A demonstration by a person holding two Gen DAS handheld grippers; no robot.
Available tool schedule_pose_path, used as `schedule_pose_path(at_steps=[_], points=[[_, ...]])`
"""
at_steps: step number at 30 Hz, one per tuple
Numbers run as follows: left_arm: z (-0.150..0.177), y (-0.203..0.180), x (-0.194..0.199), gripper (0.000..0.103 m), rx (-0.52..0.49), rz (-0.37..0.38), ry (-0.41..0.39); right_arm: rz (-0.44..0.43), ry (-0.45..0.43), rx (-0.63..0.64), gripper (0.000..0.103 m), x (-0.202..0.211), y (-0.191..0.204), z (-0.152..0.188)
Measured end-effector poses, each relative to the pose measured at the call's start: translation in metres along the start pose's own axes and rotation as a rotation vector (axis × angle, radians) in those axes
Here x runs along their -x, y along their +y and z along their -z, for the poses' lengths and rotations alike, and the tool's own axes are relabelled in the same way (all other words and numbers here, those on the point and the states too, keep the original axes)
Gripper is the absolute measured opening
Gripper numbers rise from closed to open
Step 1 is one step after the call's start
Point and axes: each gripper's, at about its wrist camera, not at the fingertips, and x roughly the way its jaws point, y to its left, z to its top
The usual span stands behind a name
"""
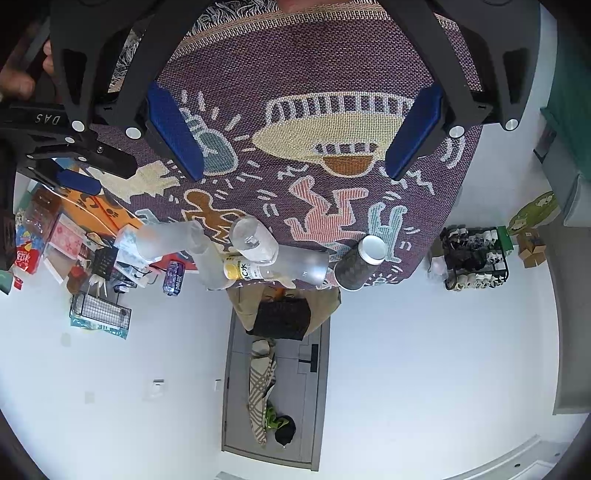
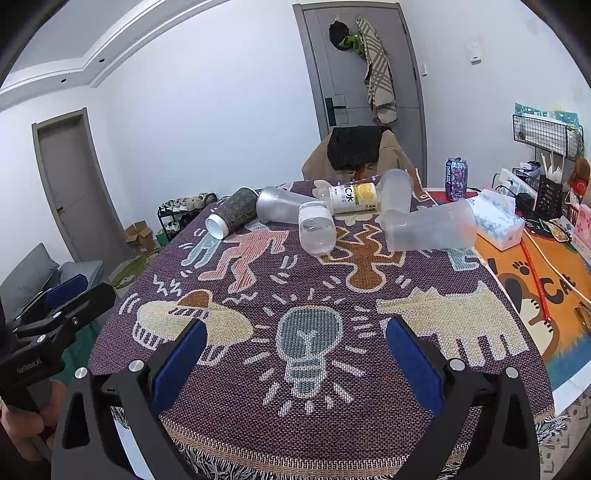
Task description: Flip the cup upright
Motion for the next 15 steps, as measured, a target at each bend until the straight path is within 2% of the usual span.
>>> schedule_pose_path(at_steps=[15], points=[[-0.0038, 0.0002, 0.0065, 0.098, 0.000, 0.006, -0.008, 0.004, -0.020, 0.004, 0.095, 0.0070, 0.0000, 0.0005]])
